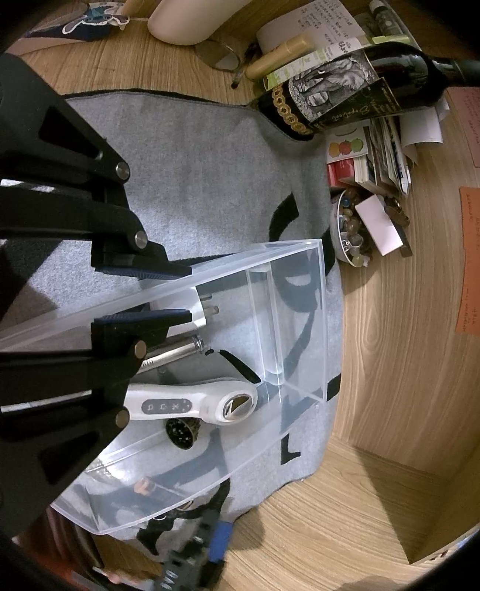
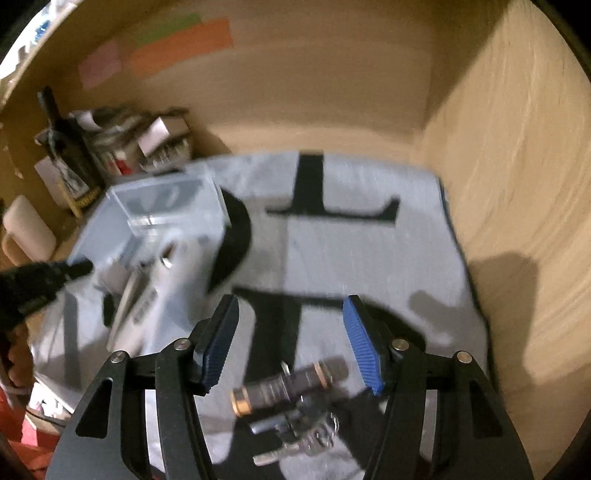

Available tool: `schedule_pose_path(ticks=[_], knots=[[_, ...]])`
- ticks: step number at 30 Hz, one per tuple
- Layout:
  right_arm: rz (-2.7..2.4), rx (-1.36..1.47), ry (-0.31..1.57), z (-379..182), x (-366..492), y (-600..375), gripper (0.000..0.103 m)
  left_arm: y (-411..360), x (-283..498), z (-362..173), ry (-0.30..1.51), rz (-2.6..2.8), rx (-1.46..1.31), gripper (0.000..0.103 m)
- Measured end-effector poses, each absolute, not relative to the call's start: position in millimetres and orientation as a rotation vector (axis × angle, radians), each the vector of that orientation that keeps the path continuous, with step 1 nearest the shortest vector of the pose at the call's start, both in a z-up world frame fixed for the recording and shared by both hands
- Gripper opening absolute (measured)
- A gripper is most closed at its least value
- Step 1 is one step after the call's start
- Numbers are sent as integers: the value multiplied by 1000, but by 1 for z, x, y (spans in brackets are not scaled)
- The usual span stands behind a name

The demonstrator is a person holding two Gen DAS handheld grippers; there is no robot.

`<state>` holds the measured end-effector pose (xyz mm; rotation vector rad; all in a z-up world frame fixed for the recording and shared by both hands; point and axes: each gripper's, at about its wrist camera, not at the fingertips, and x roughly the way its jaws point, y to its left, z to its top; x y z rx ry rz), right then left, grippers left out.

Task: Organize rigid objects
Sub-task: 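Grasp the black-and-gold tube on the mat with the right tool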

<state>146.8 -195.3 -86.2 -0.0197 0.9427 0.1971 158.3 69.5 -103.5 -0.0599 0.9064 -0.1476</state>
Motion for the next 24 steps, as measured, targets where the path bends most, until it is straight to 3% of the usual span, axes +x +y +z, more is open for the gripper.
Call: schedule_pose_path(ticks=[9,18,21,24], knots=[[203,0,1066,-124,129,-204,55,70,158,-104,908,-147,-60,15],[282,-8,1066,-132,141,-183,55,71,158,-105,908,-145,-62,15],[309,4,1065,-138,150,-174,48,71,158,-105,908,-145,-60,15],[308,6,1047,-141,156,-171,46,72,157,-105,909,-147,-62,15]])
